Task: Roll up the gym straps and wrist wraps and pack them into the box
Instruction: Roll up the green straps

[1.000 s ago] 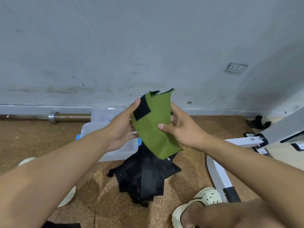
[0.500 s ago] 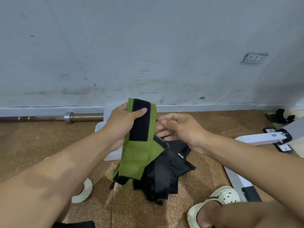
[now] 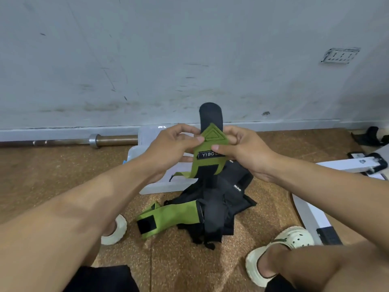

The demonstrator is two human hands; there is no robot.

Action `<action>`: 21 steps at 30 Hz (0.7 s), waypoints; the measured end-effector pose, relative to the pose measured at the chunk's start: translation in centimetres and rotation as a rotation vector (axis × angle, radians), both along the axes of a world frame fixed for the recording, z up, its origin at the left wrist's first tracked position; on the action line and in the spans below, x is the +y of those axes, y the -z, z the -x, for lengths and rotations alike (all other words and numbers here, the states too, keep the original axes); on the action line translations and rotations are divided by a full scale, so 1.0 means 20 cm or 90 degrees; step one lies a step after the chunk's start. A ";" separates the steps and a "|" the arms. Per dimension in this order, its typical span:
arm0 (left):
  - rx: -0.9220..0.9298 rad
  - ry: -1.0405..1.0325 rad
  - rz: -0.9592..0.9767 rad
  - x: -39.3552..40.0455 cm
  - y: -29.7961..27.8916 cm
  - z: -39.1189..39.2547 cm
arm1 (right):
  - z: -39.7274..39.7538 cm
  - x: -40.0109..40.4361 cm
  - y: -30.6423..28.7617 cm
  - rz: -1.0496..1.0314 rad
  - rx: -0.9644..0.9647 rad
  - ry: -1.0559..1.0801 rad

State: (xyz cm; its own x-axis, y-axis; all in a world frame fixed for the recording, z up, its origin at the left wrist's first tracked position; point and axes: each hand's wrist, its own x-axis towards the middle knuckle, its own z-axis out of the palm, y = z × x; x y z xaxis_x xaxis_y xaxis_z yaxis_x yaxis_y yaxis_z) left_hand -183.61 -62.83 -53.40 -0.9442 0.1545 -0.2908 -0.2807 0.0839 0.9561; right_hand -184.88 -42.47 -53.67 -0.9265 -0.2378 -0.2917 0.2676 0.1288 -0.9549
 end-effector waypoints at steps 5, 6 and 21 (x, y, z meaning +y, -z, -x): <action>0.010 -0.027 0.028 -0.04 0.00 0.00 | -0.01 -0.05 0.04 -0.056 0.032 -0.049; 0.015 -0.041 0.028 -0.06 0.00 0.00 | 0.00 -0.07 0.05 -0.079 0.025 -0.075; 0.024 -0.081 0.260 -0.28 0.05 0.02 | 0.01 -0.22 1.10 -0.745 -0.027 -0.419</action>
State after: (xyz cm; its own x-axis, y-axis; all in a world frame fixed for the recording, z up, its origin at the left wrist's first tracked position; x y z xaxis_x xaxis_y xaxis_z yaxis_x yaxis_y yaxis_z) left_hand -184.10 -68.48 -54.34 -0.9593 -0.0848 -0.2695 -0.2795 0.4239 0.8615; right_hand -185.11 -46.91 -75.69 -0.7224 -0.2259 -0.6535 -0.1334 0.9729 -0.1889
